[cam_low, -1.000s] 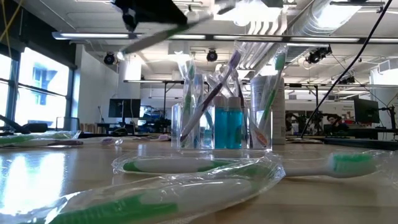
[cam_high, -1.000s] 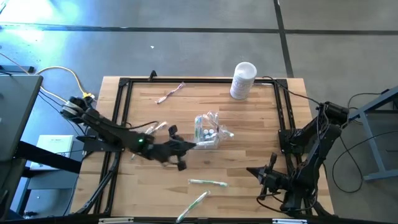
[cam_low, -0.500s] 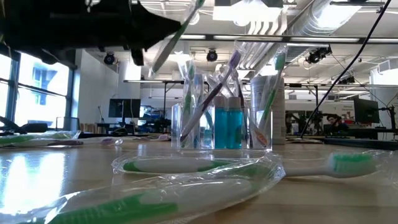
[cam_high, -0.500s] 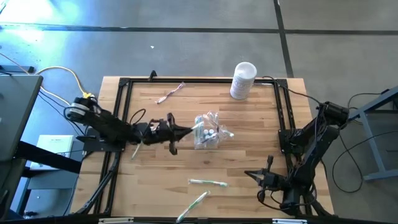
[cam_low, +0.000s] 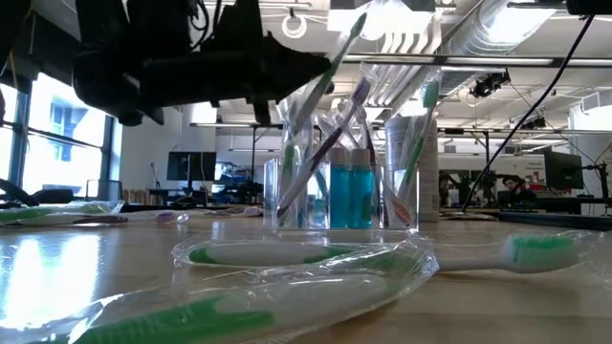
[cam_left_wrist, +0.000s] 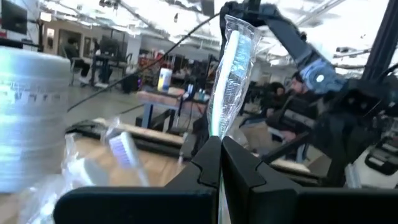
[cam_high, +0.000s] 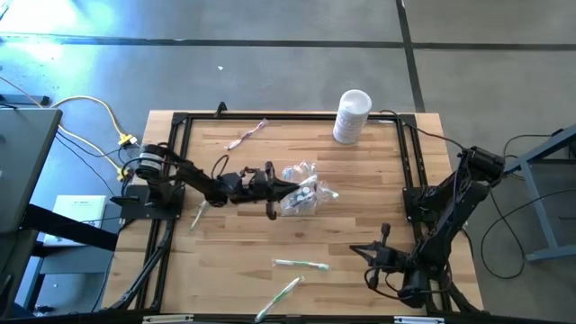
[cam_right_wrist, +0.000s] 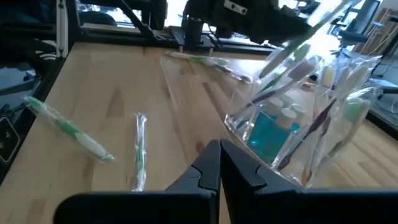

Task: Pick & Place toothbrushing station
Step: Put the green toothbrush into the transparent organizer

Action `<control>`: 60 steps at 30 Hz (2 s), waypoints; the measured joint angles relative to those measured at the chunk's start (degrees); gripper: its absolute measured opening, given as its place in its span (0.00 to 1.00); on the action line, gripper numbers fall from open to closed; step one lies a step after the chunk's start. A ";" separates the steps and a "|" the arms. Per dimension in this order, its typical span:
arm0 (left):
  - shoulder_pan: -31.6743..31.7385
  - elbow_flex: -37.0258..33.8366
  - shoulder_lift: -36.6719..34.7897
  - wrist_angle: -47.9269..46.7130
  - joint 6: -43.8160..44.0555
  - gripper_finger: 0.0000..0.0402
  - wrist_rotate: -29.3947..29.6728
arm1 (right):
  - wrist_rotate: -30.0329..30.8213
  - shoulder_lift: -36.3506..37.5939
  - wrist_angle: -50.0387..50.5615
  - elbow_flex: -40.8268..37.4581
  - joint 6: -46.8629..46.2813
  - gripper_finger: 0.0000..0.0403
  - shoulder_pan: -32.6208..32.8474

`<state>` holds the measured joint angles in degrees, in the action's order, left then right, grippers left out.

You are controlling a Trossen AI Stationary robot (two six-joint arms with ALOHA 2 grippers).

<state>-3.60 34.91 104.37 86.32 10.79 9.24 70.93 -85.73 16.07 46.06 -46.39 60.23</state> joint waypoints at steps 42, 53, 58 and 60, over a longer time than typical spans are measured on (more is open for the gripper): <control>-4.87 -9.48 5.52 3.33 6.07 0.00 6.19 | -0.28 0.00 -0.50 0.00 2.60 0.00 -0.40; -5.46 -9.48 5.52 0.47 6.07 0.00 5.24 | -1.19 0.00 -0.46 0.00 2.64 0.00 -0.40; -5.43 -9.43 5.50 -2.97 7.54 0.00 6.29 | -1.69 0.00 -0.46 0.00 2.64 0.00 -0.40; -5.46 -9.43 5.50 -3.12 7.52 0.00 6.31 | -1.66 0.00 -0.47 0.00 2.64 0.00 -0.40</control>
<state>-9.06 25.47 109.86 83.20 18.31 15.55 69.26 -85.73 15.60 46.06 -43.75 59.83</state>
